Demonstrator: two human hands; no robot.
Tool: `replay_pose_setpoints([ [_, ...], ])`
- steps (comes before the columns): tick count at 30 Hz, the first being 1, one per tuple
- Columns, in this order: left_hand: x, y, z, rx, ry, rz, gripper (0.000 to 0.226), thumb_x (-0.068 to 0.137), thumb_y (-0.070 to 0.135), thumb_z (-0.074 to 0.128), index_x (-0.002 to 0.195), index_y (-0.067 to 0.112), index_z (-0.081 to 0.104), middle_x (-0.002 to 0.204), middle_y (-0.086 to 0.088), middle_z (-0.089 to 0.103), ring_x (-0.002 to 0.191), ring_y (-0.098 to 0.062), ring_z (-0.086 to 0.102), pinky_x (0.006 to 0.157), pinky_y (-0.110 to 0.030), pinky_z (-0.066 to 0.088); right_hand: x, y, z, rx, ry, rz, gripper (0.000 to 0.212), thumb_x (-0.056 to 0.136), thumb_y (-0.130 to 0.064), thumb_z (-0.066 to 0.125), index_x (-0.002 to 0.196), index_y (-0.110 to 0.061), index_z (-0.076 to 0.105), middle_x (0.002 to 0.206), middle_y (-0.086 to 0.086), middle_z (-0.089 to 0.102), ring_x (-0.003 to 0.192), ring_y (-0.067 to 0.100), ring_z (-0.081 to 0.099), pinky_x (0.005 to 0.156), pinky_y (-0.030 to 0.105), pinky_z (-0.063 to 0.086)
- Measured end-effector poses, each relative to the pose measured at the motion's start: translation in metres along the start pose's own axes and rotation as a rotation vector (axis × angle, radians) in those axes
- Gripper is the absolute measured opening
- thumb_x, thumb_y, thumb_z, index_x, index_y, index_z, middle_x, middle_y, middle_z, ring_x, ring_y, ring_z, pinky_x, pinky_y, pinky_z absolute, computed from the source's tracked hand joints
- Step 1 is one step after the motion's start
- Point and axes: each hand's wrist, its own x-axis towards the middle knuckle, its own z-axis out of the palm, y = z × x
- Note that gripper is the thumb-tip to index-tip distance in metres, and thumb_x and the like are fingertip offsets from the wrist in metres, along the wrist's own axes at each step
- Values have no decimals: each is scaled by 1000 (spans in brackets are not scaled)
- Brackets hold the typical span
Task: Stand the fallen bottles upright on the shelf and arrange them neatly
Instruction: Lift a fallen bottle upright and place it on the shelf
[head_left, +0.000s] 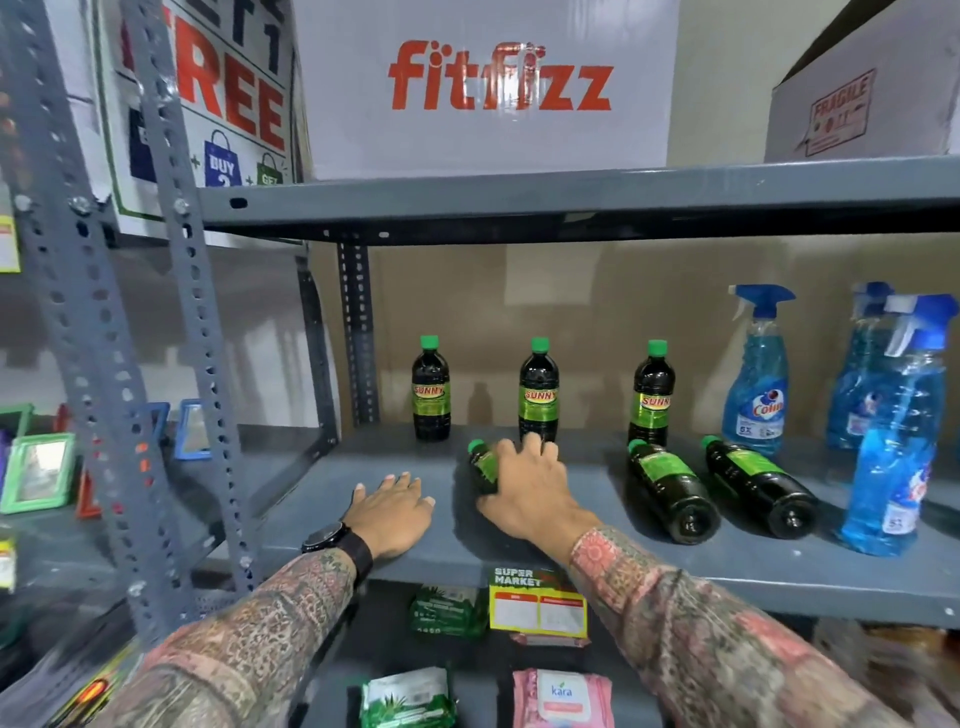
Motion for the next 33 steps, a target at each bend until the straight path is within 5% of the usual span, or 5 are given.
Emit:
replay_pose_setpoints([
  [11,6,-27,2,14,56,-55,64,106,42,19,162,10,14,172,-6,7,158,-23,6,126,-54,0,44,-46,-1,47,-253,144,94,75,-58,82,144,-17,32,143,16,49,136,39,43,106,53,42],
  [15,7,-30,3,20,55,-51,65,106,44,17,162,11,13,172,-4,6,158,-22,4,126,-53,-1,56,-50,-2,136,-315,256,95,77,-43,88,144,-17,26,141,15,58,135,39,50,105,51,44],
  [25,9,-30,4,10,58,-58,65,105,44,17,162,11,13,172,-3,7,158,-21,4,126,-53,-2,65,-38,28,953,17,101,110,77,-24,91,155,-24,14,138,9,61,123,30,61,109,47,46],
  [30,8,-29,4,12,57,-55,65,105,44,17,162,12,12,172,-3,7,158,-21,4,126,-52,-3,65,-29,49,1045,135,13,98,79,-8,87,149,-24,21,120,-16,59,106,6,63,89,23,46],
  [33,9,-29,4,10,61,-56,65,105,44,17,162,12,12,172,-3,7,158,-21,4,126,-52,-3,67,-26,55,1031,132,-1,94,77,-13,88,145,-25,24,120,-14,60,106,2,63,94,31,50],
])
